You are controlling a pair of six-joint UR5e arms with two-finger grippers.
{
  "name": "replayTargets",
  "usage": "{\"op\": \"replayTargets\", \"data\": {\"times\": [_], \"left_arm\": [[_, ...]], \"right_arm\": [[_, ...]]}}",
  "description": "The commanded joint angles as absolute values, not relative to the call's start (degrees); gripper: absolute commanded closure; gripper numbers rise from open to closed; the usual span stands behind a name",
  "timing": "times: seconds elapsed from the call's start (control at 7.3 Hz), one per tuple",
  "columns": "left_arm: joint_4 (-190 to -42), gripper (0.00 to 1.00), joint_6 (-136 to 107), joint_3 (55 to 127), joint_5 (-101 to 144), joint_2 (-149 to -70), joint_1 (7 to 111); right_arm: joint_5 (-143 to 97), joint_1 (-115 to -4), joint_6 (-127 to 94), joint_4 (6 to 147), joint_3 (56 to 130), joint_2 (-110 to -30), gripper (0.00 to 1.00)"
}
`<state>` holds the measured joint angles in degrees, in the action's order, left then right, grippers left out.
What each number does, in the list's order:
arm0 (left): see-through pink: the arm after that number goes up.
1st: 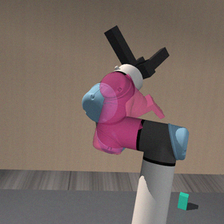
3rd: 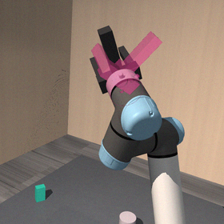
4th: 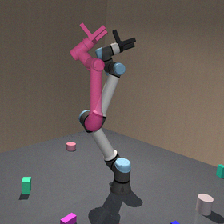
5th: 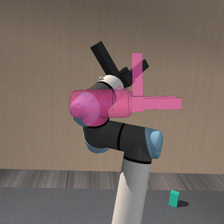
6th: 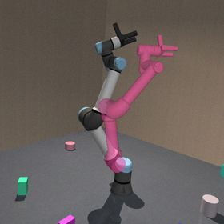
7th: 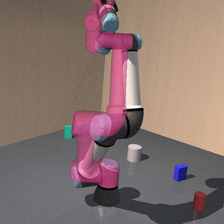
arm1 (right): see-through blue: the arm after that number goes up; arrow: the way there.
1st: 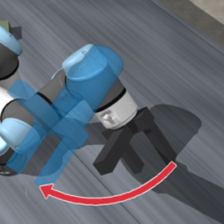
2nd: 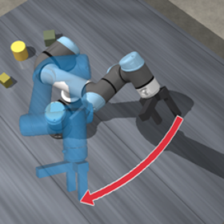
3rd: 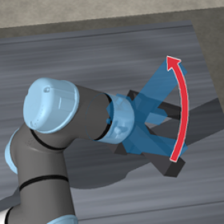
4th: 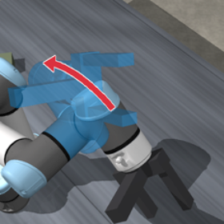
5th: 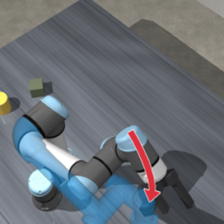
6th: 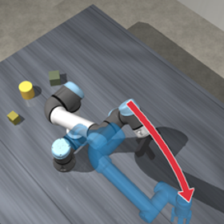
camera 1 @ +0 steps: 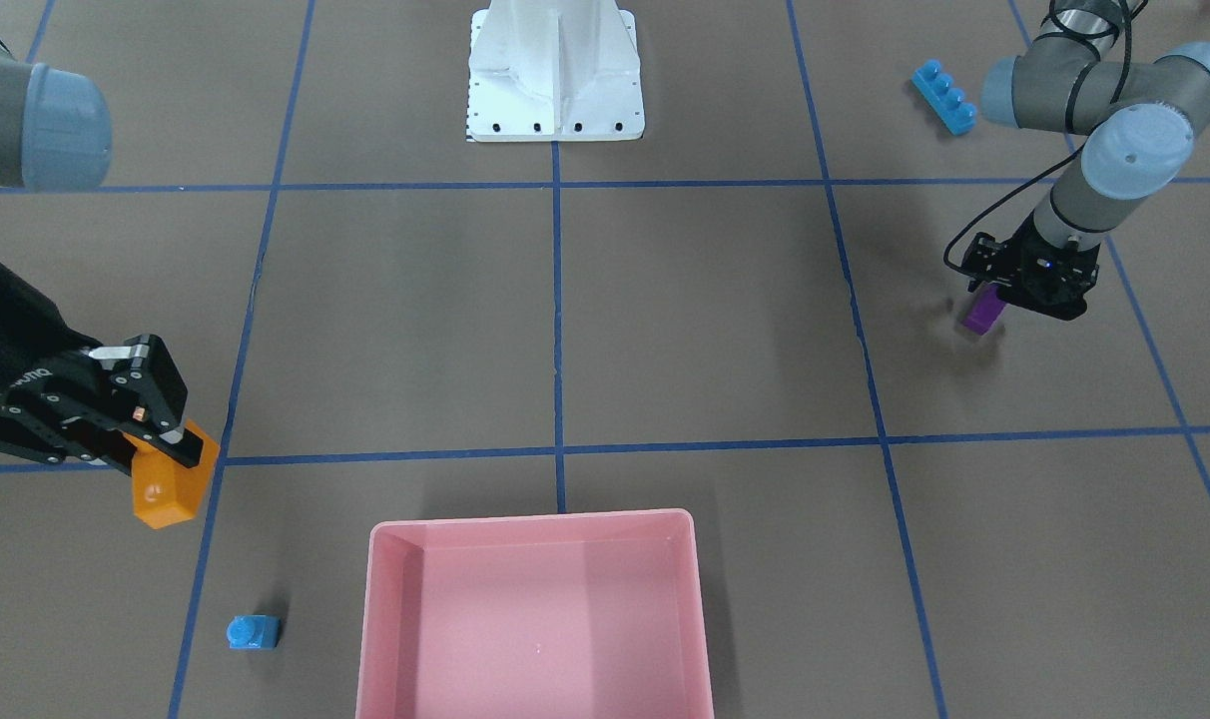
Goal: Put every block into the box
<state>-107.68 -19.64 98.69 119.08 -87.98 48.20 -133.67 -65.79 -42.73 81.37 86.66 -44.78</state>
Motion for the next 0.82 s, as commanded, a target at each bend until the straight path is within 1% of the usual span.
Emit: {"op": "replayTargets", "data": {"times": [0.0,0.14,0.27,0.41,0.55,0.68], "left_arm": [[-107.6,0.62,-19.9,98.5,119.4,-88.0,47.3],[-107.5,1.0,-20.0,99.1,119.6,-87.8,47.3],[-107.1,1.0,-20.0,100.8,120.1,-87.5,47.5],[-104.8,1.0,-20.0,104.1,124.1,-86.8,48.2],[-98.2,1.0,-20.0,108.7,126.8,-87.7,51.2],[-89.9,1.0,-20.0,113.8,128.2,-88.8,53.4]], "right_arm": [[-131.2,-63.9,-43.4,80.9,81.6,-39.1,1.0],[-130.3,-63.3,-43.9,80.9,79.0,-36.3,1.0],[-128.3,-62.5,-43.9,80.8,77.4,-34.6,1.0],[-125.9,-61.2,-43.9,78.5,74.9,-32.9,1.0],[-122.3,-59.3,-45.9,72.1,71.2,-31.8,1.0],[-117.8,-56.9,-48.1,66.2,65.9,-29.9,1.0]]}}
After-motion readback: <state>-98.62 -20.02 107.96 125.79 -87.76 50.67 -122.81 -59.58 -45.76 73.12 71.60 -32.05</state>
